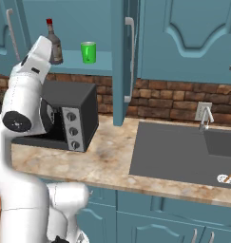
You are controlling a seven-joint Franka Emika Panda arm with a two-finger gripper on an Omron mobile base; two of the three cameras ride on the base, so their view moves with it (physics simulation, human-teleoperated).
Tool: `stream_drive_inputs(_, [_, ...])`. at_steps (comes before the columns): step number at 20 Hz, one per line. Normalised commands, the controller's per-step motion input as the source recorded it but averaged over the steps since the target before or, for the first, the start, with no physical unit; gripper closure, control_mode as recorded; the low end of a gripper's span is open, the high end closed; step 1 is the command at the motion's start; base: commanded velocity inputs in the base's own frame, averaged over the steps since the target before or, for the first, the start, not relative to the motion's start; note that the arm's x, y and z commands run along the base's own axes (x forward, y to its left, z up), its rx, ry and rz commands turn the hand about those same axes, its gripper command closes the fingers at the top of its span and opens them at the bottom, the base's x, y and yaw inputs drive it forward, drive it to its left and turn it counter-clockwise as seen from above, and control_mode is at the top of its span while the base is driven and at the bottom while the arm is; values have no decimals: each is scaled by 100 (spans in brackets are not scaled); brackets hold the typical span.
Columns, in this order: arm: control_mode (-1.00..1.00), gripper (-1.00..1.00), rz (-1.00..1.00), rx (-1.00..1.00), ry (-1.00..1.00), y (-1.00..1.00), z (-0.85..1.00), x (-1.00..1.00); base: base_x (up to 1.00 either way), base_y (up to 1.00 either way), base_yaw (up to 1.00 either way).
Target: Open the cabinet directly in front. Then move the liquor and the mug to the dining counter with the jar on it.
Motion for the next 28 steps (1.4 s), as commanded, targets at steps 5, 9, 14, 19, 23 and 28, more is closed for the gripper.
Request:
stream_drive_inputs(5, [-100,-100,13,-51,0,-22,13,-9,0,0,0])
stream_drive_inputs(9, [-100,-100,5,-46,-1,-3,12,-6,0,0,0])
stream_drive_inputs(14, [-100,-100,-2,-44,-5,20,-1,-1,0,0,0])
stream_drive_inputs(19, [-100,-100,-14,-27,-1,89,-1,1,0,0,0])
stream_drive_inputs(23, [-100,-100,-24,-14,5,12,-2,31,0,0,0])
stream_drive_inputs(28, [-100,-100,-26,5,8,-19,-12,35,0,0,0])
